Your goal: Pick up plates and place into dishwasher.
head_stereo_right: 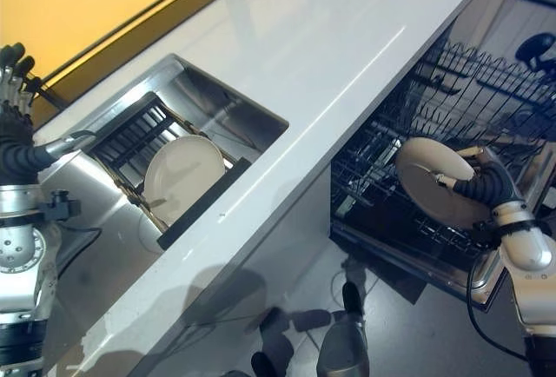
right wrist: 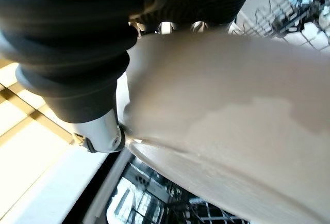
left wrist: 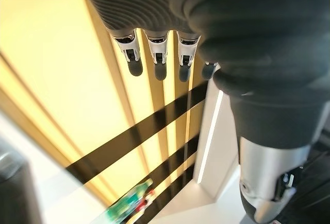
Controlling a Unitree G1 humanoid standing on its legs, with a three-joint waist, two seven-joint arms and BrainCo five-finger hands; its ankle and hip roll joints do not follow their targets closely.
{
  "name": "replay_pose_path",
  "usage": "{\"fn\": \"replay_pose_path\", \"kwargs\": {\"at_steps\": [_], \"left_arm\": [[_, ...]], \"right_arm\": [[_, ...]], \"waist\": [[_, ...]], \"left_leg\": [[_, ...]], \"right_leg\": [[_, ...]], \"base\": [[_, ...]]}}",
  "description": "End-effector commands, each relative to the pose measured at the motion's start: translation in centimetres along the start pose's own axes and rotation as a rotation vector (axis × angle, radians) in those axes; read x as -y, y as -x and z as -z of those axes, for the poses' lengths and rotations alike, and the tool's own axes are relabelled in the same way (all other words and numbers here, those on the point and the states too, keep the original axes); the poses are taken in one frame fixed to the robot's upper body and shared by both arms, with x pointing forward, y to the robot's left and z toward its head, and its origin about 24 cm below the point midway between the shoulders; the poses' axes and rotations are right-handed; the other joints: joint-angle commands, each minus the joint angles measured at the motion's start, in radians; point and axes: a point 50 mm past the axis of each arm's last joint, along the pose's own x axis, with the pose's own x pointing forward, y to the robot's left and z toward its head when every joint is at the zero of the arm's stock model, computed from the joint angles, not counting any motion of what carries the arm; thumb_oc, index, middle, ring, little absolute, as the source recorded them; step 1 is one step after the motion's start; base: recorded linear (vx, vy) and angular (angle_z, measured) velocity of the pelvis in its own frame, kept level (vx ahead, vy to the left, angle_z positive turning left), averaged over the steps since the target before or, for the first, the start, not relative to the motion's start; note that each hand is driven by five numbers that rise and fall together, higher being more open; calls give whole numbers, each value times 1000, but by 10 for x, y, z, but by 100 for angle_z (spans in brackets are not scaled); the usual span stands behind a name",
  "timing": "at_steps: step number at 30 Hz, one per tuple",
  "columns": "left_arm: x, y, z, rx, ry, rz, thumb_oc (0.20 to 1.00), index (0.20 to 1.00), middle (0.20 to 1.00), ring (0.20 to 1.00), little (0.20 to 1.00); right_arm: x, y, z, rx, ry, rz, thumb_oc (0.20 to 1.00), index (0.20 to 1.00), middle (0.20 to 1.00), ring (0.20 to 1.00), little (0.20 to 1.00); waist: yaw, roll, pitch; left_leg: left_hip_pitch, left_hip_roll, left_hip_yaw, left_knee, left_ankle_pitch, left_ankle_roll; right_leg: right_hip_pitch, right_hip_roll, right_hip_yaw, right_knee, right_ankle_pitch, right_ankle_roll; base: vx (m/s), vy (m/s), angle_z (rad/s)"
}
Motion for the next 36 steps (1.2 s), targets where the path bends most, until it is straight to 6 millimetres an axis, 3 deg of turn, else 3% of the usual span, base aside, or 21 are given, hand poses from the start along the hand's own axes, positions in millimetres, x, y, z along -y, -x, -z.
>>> {"fn": "replay_pose_path", "kwargs": {"at_steps": [1,8,13,22,29,36], "left_arm": [[-1,-16,-11,100,-28,-40,1000,1000,1000,1000,1000],[6,-27,-17,132,-21,-38,1000,1000,1000,1000,1000],[9,-34,-17,137,-25,-30,1000,1000,1000,1000,1000],[12,-48,-20,152,-39,16,1000,1000,1000,1000,1000],[18,-58,-23,170,-34,29,1000,1000,1000,1000,1000],[20,-66,-28,181,-26,29,1000,1000,1000,1000,1000]], "right_arm": [[8,-16,-21,99,59,22,200,200,200,200,200],[4,-38,-32,100,109,-85,200,200,200,200,200],[0,-47,-28,65,92,-204,200,200,200,200,200],[-18,-46,14,-136,79,-409,200,200,200,200,200],[-41,-47,39,-260,76,-413,200,200,200,200,200],[-50,-44,57,-350,60,-361,200,200,200,200,200]], "waist": [[18,-25,-4],[45,-7,32],[63,-7,36],[98,-27,36],[114,-11,63],[123,1,89]], "left_leg": [[-149,14,-69,144,0,39],[-196,29,-118,115,36,19],[-211,42,-141,103,54,9],[-237,63,-166,112,69,-4],[-257,65,-176,118,78,-3],[-277,62,-186,125,83,-1]], "right_leg": [[-68,9,5,225,-198,3],[-105,34,-26,236,-217,-28],[-111,49,-43,243,-229,-46],[-96,56,-74,238,-237,-59],[-94,49,-81,231,-232,-61],[-96,40,-87,226,-228,-60]], "base": [[-59,-99,6],[-59,-94,6],[-20,-89,7],[-18,-107,6],[-34,-29,6],[-33,-13,5]]}}
